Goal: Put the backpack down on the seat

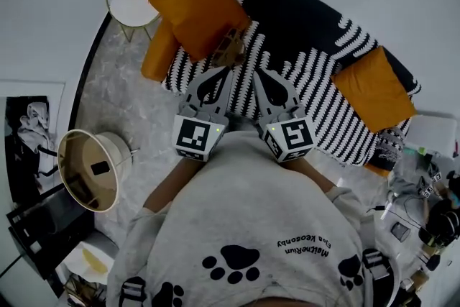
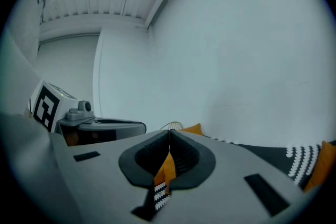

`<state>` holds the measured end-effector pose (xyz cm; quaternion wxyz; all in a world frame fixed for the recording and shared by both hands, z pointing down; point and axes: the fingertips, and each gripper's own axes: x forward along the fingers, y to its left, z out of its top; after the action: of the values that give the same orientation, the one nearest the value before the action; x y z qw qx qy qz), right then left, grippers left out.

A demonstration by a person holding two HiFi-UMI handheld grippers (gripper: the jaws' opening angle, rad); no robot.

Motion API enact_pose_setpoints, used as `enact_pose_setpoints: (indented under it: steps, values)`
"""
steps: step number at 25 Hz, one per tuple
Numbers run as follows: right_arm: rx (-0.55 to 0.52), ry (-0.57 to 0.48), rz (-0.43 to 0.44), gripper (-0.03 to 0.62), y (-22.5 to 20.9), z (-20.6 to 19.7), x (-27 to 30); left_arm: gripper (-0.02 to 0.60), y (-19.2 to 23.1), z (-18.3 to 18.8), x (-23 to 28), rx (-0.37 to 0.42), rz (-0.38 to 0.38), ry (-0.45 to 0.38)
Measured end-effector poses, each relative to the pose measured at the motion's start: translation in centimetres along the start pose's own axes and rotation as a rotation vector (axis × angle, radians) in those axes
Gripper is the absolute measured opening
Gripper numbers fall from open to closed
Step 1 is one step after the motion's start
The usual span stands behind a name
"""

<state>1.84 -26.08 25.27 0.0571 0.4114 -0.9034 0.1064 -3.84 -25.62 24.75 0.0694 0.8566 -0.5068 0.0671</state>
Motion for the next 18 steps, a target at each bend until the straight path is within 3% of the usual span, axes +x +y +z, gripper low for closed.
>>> enact_pose_setpoints:
  steps: [8, 13, 18]
  values:
    - [-0.093, -0.028, 0.024, 0.034, 3.8, -0.4, -0.9, 0.02, -0.7, -0.8, -3.5, -0.066, -0.021, -0.011]
    - [-0.098, -0.039, 0.002, 0.034, 4.3, -0.4, -1.2, 0.02, -1.0, -0.4, -3.6, -0.025, -0.028, -0.096]
    - [-0.102, -0.041, -0.036, 0.034, 5.0, -0.7, -1.4, 0.02, -1.1, -1.2, -4.5, -0.015, -0.069, -0.057]
